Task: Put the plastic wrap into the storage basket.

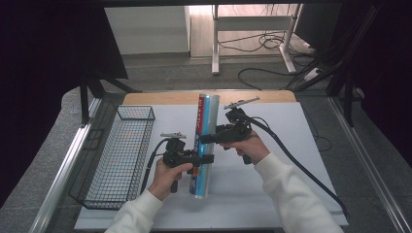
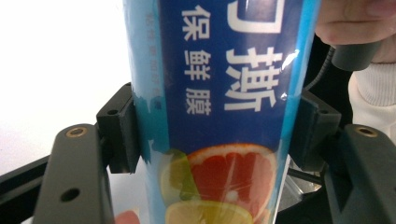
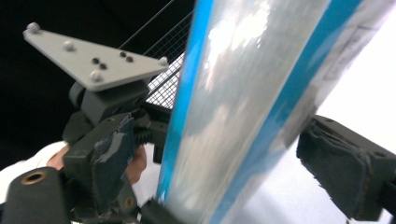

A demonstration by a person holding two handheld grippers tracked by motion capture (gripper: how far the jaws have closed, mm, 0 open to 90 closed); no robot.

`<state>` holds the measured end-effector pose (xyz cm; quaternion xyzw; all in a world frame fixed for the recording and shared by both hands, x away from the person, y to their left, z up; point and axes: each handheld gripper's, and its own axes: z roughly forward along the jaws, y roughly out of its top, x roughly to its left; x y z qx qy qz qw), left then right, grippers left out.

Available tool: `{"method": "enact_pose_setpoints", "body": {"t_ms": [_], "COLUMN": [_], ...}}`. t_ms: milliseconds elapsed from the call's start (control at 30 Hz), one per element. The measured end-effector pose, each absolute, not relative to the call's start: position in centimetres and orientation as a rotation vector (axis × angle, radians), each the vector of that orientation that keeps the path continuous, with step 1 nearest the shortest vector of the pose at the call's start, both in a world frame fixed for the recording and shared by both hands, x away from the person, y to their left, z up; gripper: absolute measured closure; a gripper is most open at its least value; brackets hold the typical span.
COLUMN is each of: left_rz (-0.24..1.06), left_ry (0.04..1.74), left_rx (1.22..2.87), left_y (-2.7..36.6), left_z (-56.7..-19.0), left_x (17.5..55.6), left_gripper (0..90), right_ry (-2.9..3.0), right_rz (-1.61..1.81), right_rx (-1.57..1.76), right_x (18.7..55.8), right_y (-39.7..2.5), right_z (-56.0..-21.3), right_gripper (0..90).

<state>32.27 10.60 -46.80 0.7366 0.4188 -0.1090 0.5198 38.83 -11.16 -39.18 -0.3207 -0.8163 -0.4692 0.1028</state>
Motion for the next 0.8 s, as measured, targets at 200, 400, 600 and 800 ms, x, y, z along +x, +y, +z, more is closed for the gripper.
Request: {"method": "enact_pose_setpoints", "body": {"t_ms": [200,400,600,800], "left_rz": [-0.297,-0.297,-0.298,-0.292], "left_ry": [1.006,1.027,1.041,1.047], "left_rx": [1.729,1.714,1.691,1.68], "left_y": [11.1,11.8,12.6,13.5], "left_z": [-46.7,-46.6,-46.4,-46.1], "left_x": [32.3,32.3,32.2,31.6], "left_gripper": [32.1,32.1,32.1,32.1], "right_ry": [-2.398,-2.399,-2.455,-2.559], "right_rz": [-1.372,-1.387,-1.387,-1.313], "right_rx": [-0.992,-1.037,-1.104,-1.149], "right_x": [38.2,37.6,36.3,34.6], "right_y": [-13.0,-16.5,-19.3,-21.7], "right_z": [-39.6,-40.4,-41.9,-44.4], "right_gripper": [8.2,8.2,8.5,8.7]}}
